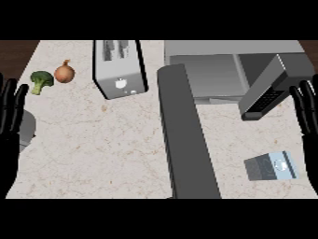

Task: Pick up the milk, place it into the microwave and close the microwave

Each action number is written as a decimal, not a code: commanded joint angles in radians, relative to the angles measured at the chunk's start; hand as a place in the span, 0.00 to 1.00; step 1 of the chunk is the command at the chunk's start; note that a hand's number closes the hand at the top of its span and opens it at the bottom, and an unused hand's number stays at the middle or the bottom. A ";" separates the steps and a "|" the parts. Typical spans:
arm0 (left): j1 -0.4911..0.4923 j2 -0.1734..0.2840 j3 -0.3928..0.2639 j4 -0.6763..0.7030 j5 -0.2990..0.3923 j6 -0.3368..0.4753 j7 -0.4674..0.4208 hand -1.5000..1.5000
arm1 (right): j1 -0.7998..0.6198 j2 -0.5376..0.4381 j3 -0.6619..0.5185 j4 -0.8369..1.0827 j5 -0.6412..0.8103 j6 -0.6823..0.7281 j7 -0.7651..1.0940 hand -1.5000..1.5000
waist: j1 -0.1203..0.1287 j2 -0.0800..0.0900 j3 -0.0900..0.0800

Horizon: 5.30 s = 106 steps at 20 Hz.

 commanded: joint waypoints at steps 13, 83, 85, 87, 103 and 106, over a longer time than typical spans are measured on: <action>0.234 -0.077 -0.162 0.036 0.152 0.139 -0.081 0.00 | 0.522 -0.049 -0.256 -0.291 -0.340 0.225 0.016 0.00 | 0.014 0.016 -0.011; 0.751 0.041 -0.446 0.054 0.174 0.121 -0.619 0.00 | -0.032 0.012 -0.346 1.317 0.041 0.143 -0.963 0.00 | 0.028 0.018 -0.011; 0.744 0.068 -0.410 0.086 0.214 0.090 -0.623 0.00 | -0.074 -0.042 -0.385 1.395 0.028 0.145 -1.012 0.00 | 0.030 0.019 -0.011; 0.744 0.046 -0.454 0.111 0.174 0.101 -0.661 0.00 | -0.115 -0.032 -0.396 1.366 0.025 0.074 -0.954 1.00 | 0.031 0.019 -0.011; 0.732 0.088 -0.430 0.126 0.237 0.057 -0.660 0.00 | -0.456 -0.034 -0.419 1.718 0.116 -0.113 -1.067 1.00 | 0.070 0.032 -0.007; 0.762 0.113 -0.411 0.067 0.260 0.045 -0.662 0.00 | -0.499 -0.040 -0.431 1.758 0.107 -0.069 -1.104 1.00 | 0.073 0.032 -0.007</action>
